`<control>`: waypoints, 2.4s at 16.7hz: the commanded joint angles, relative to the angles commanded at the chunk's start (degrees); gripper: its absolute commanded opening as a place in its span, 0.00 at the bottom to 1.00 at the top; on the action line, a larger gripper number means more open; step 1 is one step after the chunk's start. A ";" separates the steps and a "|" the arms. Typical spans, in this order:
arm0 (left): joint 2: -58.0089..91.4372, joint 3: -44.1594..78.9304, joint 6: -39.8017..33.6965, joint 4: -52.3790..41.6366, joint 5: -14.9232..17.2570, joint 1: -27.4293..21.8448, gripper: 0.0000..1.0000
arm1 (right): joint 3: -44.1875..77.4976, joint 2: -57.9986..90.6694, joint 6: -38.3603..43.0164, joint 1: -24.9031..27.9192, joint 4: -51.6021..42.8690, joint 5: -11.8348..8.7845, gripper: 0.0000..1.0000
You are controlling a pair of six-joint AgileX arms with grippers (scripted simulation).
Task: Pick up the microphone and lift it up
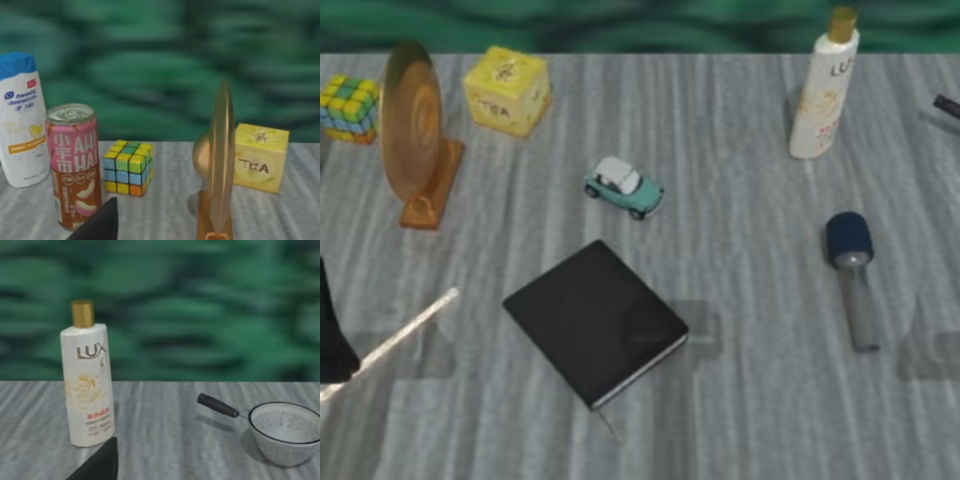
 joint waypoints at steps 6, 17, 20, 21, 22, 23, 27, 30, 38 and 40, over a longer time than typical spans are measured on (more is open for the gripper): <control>0.00 0.00 0.00 0.00 0.00 0.00 1.00 | 4.61 6.04 1.58 1.96 -4.44 0.42 1.00; 0.00 0.00 0.00 0.00 0.00 0.00 1.00 | 42.30 62.10 15.31 14.52 -31.46 4.16 1.00; 0.00 0.00 0.00 0.00 0.00 0.00 1.00 | 53.54 78.52 19.30 18.09 -38.39 5.01 1.00; 0.00 0.00 0.00 0.00 0.00 0.00 1.00 | 56.84 83.37 20.47 19.18 -40.60 5.30 1.00; 0.00 0.00 0.00 0.00 0.00 0.00 1.00 | 59.83 87.80 21.55 20.18 -42.76 5.59 1.00; 0.00 0.00 0.00 0.00 0.00 0.00 1.00 | 62.48 91.80 22.51 21.11 -44.83 5.89 1.00; 0.00 0.00 0.00 0.00 0.00 0.00 1.00 | 69.45 102.76 25.19 23.73 -51.32 6.88 1.00; 0.00 0.00 0.00 0.00 0.00 0.00 1.00 | 70.84 105.21 25.79 24.27 -52.98 7.19 1.00; 0.00 0.00 0.00 0.00 0.00 0.00 1.00 | 68.80 107.61 25.24 23.70 -48.70 7.18 1.00; 0.00 0.00 0.00 0.00 0.00 0.00 1.00 | 66.82 110.53 24.86 23.29 -43.35 7.18 1.00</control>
